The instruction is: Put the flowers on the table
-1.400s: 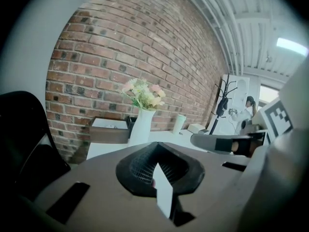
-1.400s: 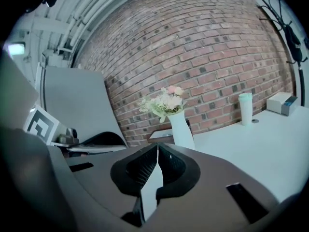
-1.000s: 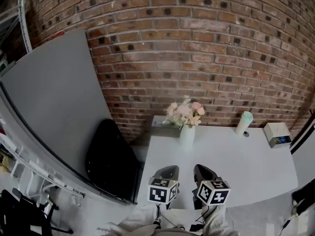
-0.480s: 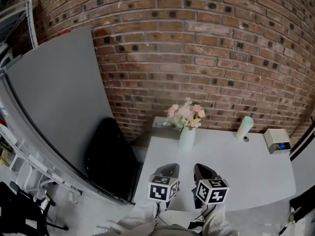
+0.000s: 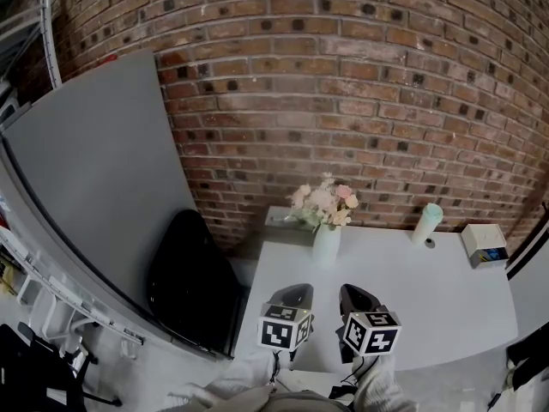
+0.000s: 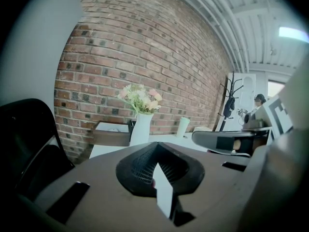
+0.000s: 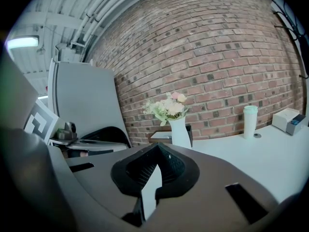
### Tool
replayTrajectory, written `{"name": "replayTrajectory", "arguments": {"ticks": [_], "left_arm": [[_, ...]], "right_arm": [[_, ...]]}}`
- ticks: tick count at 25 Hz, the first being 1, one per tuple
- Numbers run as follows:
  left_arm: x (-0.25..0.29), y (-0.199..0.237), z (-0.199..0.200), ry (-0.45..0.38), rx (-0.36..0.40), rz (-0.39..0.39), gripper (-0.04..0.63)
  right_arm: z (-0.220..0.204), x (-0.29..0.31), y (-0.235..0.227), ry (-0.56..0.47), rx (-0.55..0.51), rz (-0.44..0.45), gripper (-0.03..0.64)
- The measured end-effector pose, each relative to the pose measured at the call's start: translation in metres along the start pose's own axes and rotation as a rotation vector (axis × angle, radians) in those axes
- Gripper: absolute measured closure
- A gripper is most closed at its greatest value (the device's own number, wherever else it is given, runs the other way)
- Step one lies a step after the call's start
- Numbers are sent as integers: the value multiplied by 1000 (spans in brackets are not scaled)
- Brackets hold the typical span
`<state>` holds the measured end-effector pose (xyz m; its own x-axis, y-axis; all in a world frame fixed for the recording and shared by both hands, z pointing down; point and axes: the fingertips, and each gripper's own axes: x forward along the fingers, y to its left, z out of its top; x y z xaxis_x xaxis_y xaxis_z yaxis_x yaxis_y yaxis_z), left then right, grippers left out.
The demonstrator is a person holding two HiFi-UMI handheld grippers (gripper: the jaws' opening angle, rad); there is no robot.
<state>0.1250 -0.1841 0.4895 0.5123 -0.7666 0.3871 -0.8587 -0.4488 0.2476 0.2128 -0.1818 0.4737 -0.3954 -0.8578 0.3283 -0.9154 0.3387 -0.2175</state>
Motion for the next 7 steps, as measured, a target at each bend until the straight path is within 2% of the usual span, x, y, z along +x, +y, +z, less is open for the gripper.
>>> {"name": "replayTrajectory", "arguments": {"ticks": [7], "left_arm": [[5,8,5,-3,5,-5,591]], "right_arm": [[7,8,0,-6,-7,-5,594]]}}
